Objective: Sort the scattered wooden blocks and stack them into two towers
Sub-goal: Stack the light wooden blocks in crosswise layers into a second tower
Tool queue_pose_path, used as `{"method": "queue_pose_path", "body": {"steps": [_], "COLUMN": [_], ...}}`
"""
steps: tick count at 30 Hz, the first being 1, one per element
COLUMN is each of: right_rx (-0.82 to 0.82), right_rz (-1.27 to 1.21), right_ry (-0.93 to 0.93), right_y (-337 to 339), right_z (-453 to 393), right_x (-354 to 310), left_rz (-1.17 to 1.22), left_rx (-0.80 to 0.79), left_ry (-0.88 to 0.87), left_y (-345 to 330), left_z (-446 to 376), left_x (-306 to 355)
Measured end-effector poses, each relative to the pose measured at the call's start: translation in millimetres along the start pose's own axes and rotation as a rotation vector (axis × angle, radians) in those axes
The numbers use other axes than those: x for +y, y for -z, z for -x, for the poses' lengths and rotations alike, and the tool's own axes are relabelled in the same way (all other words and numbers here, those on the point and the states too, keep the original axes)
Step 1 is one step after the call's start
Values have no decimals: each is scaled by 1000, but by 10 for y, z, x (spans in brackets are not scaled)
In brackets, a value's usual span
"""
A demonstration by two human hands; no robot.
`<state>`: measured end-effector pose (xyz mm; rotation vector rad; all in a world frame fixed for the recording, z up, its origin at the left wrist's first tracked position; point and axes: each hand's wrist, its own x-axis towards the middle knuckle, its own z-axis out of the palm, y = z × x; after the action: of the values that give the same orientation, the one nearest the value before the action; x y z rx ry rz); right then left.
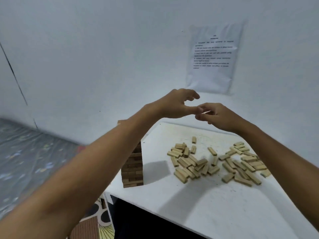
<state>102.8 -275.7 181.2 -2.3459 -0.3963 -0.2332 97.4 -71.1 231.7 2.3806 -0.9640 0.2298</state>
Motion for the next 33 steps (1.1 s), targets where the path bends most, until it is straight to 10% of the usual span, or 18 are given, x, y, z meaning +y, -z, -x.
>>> {"method": "queue_pose_path", "body": {"steps": [17, 33], "right_rx": [80, -60], "right_rz": [394, 433], "right_ry": [-826, -604], "right_y": [102, -111], "right_z": [1443, 33], "right_x": [2347, 2889], "left_rz": [-99, -106], "left_rx": [12, -235], "left_ry": [741, 415], "left_y": [-2141, -2631], "left_z": [207, -997], "left_x": [-1027, -1317]}}
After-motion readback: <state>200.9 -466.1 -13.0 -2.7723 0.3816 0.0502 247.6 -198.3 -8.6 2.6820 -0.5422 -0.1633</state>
